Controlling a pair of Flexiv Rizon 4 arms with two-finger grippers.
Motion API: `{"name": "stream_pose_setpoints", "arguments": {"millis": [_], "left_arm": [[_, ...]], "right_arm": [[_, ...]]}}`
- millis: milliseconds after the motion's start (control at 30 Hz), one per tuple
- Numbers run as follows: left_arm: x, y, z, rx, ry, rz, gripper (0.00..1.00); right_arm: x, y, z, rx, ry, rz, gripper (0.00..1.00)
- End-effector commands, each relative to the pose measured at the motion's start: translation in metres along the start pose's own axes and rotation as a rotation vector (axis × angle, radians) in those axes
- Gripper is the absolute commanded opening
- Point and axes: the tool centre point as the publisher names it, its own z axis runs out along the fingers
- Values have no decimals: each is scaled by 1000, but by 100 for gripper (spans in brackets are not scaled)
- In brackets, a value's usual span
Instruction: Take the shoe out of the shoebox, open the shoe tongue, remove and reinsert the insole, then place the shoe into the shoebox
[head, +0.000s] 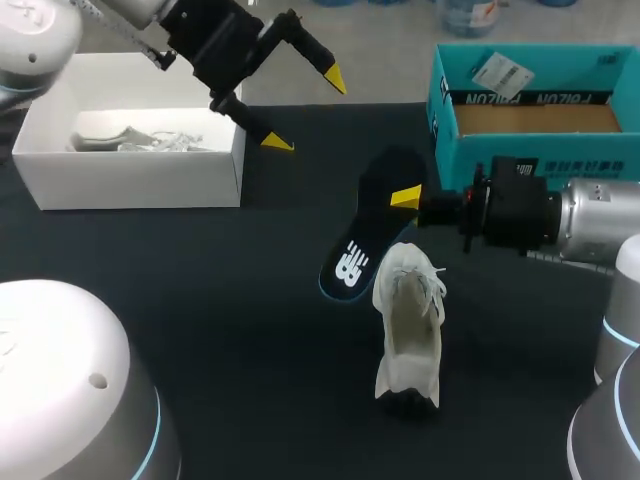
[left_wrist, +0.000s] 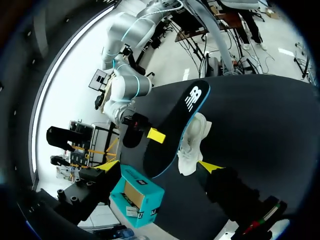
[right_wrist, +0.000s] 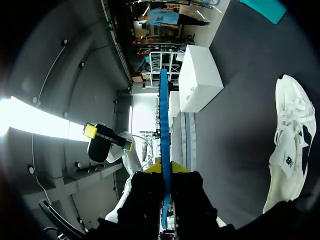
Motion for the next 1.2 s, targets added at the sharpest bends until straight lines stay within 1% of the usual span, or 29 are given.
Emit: {"name": "stream_pose_setpoints", "arguments": {"millis": [33, 67, 167, 233, 333, 467, 533, 800, 1200], "left_arm": [[-9, 3, 4, -84, 525, 413, 100], [-10, 2, 5, -80, 545, 435, 100], [-11, -4, 10, -116, 615, 507, 100], [-13, -9, 13, -150, 642, 539, 100], [-18, -11, 17, -266, 639, 552, 100], [-18, -11, 17, -266, 639, 552, 100], [-18, -11, 17, -266, 639, 552, 100], [-18, -11, 17, -266, 639, 552, 100], [-18, -11, 17, -266, 639, 552, 100]], "right_arm": [[0, 0, 3, -2, -3, 1, 0], [0, 0, 3, -2, -3, 1, 0], [0, 0, 3, -2, -3, 1, 0], [0, 0, 3, -2, -3, 1, 0], [0, 0, 3, -2, -3, 1, 0], [0, 0, 3, -2, -3, 1, 0], [-2, -1, 7, 27, -3, 0, 0], [-9, -4, 23, 147, -62, 19, 0], [-17, -7, 35, 203, -76, 25, 0]]}}
